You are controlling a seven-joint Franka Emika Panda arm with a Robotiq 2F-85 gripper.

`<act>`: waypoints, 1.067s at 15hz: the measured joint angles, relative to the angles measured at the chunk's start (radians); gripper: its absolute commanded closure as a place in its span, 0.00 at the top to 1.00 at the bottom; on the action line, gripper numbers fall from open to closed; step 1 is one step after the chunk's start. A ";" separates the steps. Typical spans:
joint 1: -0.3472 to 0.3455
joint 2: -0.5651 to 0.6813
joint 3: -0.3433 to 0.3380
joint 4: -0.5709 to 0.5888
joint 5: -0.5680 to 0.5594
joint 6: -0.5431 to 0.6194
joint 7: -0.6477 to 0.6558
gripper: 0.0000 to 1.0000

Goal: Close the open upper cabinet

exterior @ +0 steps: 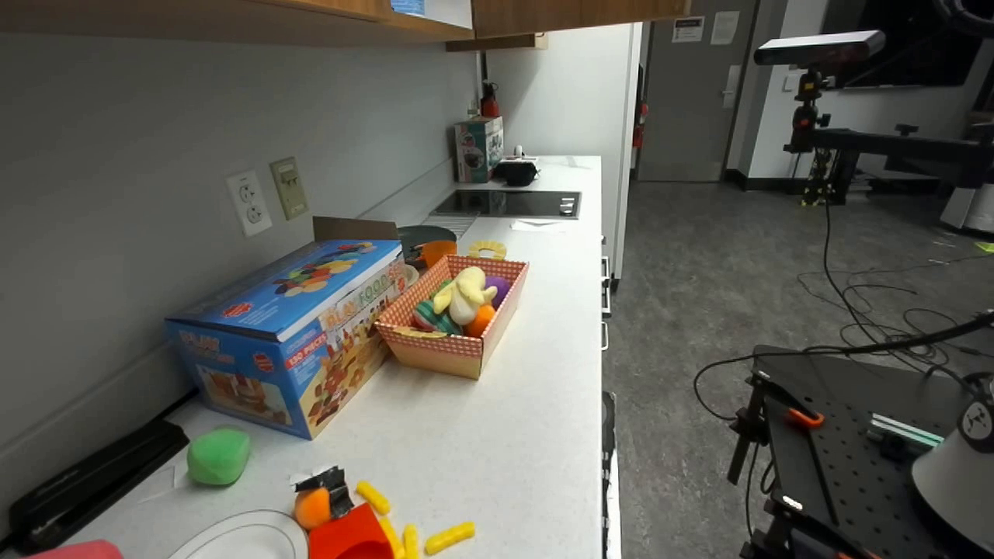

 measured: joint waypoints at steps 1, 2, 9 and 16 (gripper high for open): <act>0.011 -0.005 0.001 -0.004 0.014 0.000 -0.006 1.00; 0.023 -0.011 0.004 -0.010 0.027 -0.001 -0.011 1.00; 0.121 -0.002 0.066 -0.045 0.097 0.002 -0.014 1.00; 0.179 0.119 0.110 -0.028 0.155 0.080 -0.013 1.00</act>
